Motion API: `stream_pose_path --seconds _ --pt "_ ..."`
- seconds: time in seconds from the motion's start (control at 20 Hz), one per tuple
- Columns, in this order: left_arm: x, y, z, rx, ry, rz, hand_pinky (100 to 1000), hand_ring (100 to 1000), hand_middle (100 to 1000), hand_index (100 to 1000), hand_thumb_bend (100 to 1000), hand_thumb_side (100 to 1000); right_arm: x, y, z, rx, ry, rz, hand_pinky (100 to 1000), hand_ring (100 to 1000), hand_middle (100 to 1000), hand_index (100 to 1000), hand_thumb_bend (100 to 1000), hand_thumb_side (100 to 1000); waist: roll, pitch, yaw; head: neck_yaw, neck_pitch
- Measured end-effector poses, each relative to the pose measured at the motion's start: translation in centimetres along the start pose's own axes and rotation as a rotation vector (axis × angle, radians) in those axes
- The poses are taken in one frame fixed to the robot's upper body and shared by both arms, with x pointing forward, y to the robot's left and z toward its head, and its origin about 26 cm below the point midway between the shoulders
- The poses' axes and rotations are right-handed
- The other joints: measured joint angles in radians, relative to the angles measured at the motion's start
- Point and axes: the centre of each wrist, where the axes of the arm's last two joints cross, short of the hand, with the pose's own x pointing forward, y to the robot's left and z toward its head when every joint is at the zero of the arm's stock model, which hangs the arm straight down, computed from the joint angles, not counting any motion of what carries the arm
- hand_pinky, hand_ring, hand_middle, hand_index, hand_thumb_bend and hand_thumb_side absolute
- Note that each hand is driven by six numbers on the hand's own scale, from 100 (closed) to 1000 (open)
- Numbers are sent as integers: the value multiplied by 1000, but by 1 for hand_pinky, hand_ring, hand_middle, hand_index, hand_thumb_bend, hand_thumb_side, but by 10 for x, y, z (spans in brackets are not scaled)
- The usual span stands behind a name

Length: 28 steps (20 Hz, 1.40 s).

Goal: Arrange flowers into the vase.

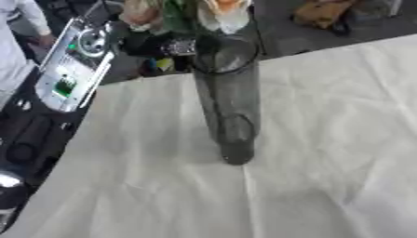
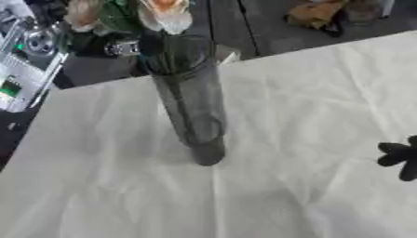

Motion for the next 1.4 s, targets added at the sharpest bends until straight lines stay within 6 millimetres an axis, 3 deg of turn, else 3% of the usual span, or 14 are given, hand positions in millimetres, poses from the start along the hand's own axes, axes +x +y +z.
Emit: stream_pose_path --seconds 0.3,0.65,1.4 --pt "0 -1 3 -4 15 -11 947 960 1000 1000 649 1000 0 0 0 0 2 -1 870 683 493 808 100 1000 0 0 1 0 0" --pt "0 -2 4 -30 33 -23 963 964 1000 1000 707 1000 0 0 0 0 3 -1 870 683 493 808 100 1000 0 0 1 0 0" --pt "-3 3 15 -46 65 -56 964 962 1000 1000 692 1000 0 0 2 -4 8 -4 870 684 493 808 100 1000 0 -6 4 -1 0"
